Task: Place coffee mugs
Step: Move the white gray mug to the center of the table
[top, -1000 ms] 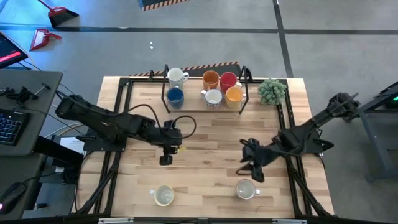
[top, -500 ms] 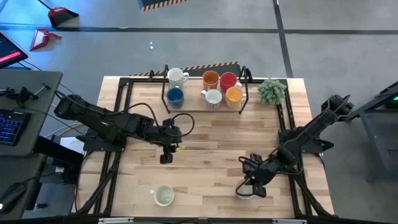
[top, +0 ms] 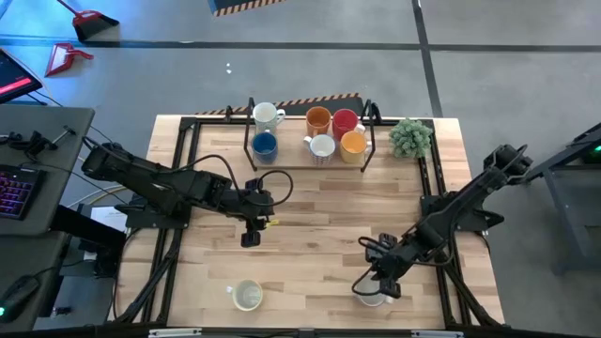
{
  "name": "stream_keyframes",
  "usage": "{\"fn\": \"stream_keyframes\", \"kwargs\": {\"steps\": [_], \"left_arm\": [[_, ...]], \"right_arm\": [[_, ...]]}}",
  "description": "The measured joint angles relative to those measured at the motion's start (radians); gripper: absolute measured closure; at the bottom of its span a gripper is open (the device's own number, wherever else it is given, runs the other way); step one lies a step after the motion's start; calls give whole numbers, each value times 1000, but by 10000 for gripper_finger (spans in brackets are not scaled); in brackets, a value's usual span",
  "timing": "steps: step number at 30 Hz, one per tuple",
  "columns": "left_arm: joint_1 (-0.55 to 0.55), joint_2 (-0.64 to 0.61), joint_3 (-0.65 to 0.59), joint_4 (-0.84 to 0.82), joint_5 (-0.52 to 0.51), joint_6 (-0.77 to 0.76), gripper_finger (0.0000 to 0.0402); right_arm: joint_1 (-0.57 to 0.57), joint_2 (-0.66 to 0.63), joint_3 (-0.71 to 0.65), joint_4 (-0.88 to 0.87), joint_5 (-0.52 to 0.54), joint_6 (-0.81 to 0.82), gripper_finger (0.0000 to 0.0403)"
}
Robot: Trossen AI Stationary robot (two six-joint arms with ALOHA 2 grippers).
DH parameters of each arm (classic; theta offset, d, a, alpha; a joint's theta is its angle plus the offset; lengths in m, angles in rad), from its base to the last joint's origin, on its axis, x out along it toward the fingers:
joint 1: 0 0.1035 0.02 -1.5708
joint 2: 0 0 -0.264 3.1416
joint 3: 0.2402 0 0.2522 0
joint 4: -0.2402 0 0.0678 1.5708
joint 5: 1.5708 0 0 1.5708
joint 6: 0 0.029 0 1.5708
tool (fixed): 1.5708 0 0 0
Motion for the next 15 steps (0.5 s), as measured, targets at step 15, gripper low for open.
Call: {"fn": "stream_keyframes", "kwargs": {"steps": [15], "left_arm": [[0, 0, 0, 0, 4, 2, 282]], "right_arm": [[-39, 172, 1, 80, -53, 25, 331]]}}
